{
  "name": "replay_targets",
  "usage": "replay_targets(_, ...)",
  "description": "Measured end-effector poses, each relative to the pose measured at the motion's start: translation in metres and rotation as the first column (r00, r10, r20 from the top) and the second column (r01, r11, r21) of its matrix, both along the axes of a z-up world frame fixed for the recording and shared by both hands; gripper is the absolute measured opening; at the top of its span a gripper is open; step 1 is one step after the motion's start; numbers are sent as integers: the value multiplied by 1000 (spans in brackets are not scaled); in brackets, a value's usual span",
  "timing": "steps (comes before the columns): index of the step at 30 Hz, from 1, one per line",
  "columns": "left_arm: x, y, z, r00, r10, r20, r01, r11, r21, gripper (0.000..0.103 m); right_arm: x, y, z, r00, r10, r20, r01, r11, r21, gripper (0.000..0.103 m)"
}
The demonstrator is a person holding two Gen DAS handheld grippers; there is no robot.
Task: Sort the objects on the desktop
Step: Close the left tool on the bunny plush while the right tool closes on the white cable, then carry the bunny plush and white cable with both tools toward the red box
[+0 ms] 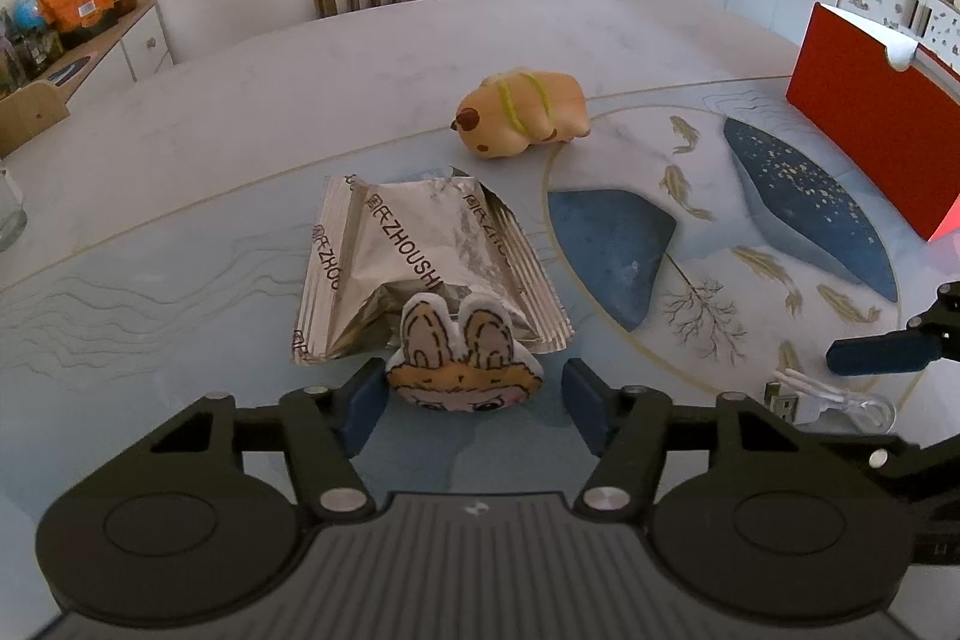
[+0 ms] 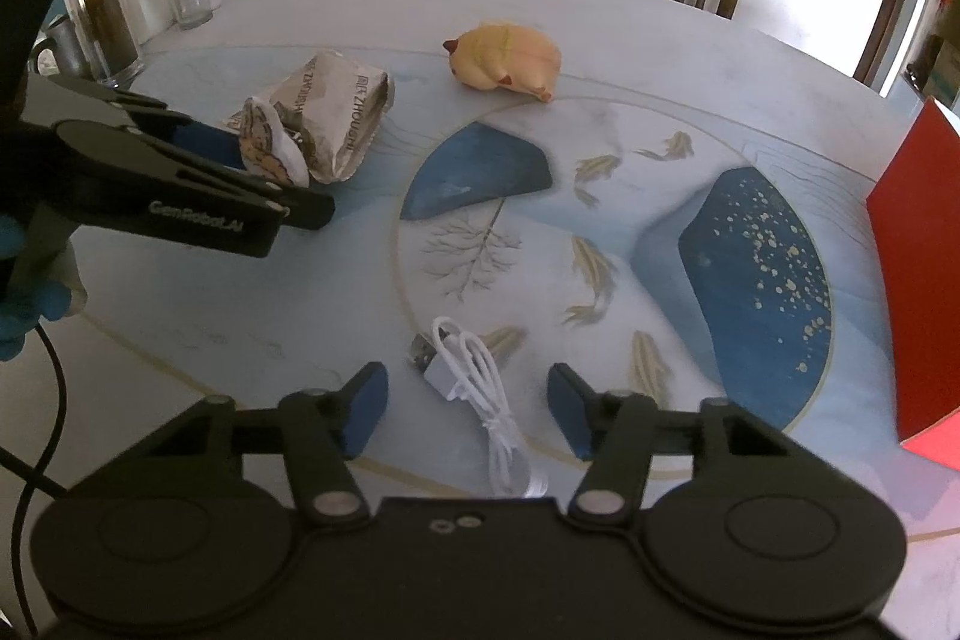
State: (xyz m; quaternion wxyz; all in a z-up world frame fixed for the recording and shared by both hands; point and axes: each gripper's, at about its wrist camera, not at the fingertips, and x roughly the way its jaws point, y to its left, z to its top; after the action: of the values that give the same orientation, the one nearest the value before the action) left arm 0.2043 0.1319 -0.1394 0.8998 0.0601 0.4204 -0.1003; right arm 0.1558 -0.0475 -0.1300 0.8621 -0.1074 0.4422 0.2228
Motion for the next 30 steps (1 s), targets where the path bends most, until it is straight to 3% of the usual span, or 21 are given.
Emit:
replay_targets(9, 0, 1, 0, 1000, -2, -4, 2, 1000, 6, 53, 0, -4, 2, 1000, -25, 13, 25, 1000, -12, 21)
replay_targets(11, -1, 1, 0, 1000, -3, -1, 3, 1000, 11, 52, 0, -5, 2, 999, -36, 15, 36, 999, -16, 18)
replay_targets(30, -23, -19, 21, 996, -90, -11, 90, 996, 11, 51, -15, -15, 18, 994, -102, 37, 101, 995, 14, 16)
